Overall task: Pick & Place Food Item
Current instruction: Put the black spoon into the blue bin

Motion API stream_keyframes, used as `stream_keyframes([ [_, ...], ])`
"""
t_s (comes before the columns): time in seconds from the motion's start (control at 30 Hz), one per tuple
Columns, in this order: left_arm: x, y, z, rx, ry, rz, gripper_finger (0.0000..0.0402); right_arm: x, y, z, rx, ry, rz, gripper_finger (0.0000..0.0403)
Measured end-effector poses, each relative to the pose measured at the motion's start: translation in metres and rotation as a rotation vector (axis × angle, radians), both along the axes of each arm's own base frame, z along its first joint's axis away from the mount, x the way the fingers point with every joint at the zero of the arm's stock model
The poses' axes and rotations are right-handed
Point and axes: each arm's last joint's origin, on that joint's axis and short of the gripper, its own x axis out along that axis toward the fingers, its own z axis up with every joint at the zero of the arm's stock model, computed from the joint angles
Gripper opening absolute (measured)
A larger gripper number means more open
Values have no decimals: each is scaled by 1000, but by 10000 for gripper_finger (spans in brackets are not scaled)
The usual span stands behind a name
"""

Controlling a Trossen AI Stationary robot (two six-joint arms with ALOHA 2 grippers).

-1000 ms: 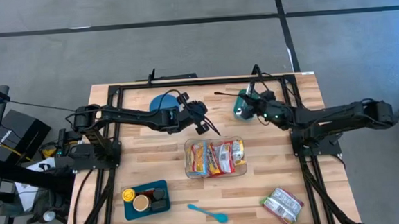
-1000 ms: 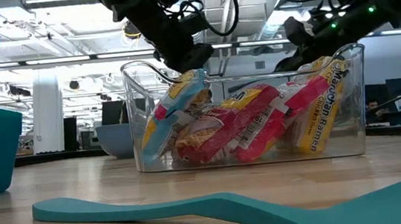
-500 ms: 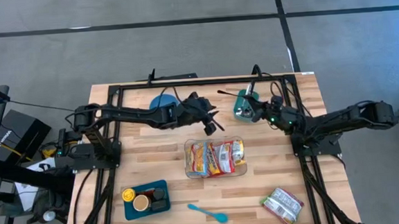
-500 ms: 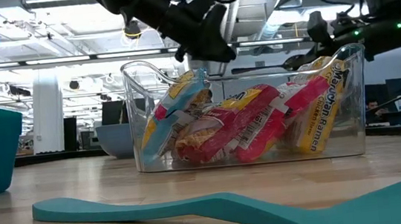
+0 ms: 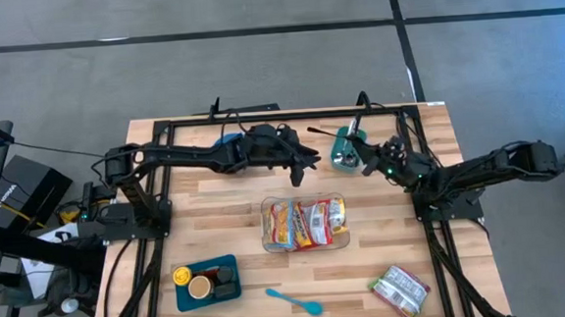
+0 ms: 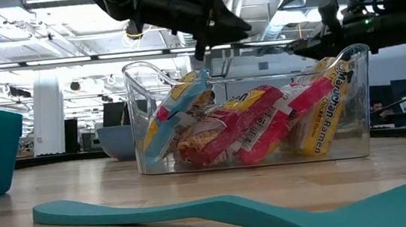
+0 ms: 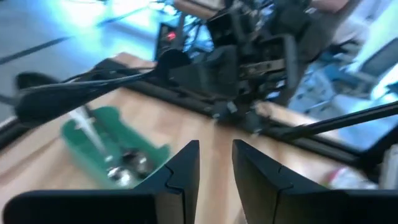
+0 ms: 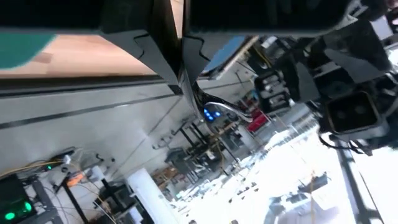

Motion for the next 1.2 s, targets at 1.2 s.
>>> stream_keyframes([
  [1.2,1,5,34,-60,-358,-31,90,-3,9,26,-69,-276,156,2],
])
